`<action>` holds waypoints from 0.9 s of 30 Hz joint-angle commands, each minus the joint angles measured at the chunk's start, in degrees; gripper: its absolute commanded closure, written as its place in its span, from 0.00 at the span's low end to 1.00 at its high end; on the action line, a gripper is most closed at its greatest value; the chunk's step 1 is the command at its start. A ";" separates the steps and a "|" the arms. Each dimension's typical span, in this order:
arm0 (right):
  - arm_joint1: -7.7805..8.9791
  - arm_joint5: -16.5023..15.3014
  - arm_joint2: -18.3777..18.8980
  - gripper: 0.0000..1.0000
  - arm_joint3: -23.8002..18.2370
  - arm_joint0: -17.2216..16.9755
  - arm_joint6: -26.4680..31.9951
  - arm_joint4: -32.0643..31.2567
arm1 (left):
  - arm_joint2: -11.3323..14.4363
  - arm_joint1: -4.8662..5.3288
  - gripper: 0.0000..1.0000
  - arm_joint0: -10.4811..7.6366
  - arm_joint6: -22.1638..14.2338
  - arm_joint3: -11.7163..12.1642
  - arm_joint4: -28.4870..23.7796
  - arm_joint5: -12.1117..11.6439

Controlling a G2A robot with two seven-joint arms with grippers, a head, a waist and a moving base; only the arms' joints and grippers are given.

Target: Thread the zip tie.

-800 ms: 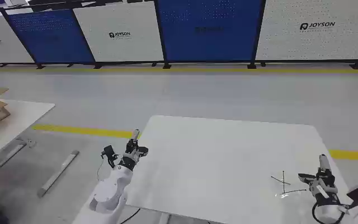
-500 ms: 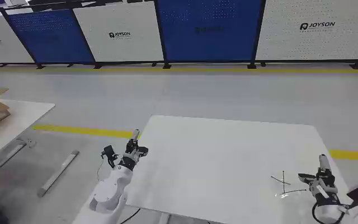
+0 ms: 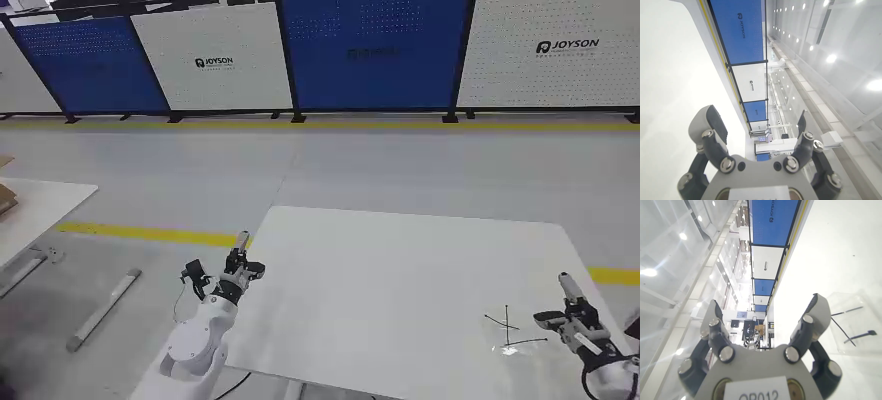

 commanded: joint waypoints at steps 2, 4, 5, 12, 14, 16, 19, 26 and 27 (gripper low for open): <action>0.00 0.00 0.00 0.00 0.00 0.00 0.01 0.00 | 0.00 0.00 0.00 0.00 0.00 0.00 0.00 0.00; 0.00 0.00 0.00 0.00 0.00 0.00 0.01 0.00 | 0.00 0.00 0.00 0.00 0.00 0.00 0.00 0.00; 0.00 0.00 0.00 0.00 0.00 0.00 0.01 0.00 | 0.00 0.00 0.00 0.00 0.00 0.00 0.00 0.00; 1.53 -1.20 6.18 0.00 3.39 1.53 17.42 0.82 | 0.00 0.00 0.00 0.00 0.00 0.00 0.00 0.00; 2.07 -0.45 7.72 0.00 4.58 2.20 21.52 -0.33 | 0.00 0.00 0.00 0.00 0.00 0.00 0.00 0.00; 2.57 0.21 8.78 0.00 5.80 3.07 24.85 -1.83 | 0.00 0.00 0.00 0.00 0.00 0.00 0.00 0.00; 3.27 1.67 9.02 0.00 7.79 4.66 28.06 -5.70 | 0.00 0.00 0.00 0.00 0.00 0.00 0.00 0.00; 3.55 2.92 7.97 0.00 8.80 5.76 28.60 -8.64 | 0.00 0.00 0.00 0.00 0.00 0.00 0.00 0.00; 3.55 2.92 7.97 0.00 8.80 5.76 28.60 -8.64 | 0.00 0.00 0.00 0.00 0.00 0.00 0.00 0.00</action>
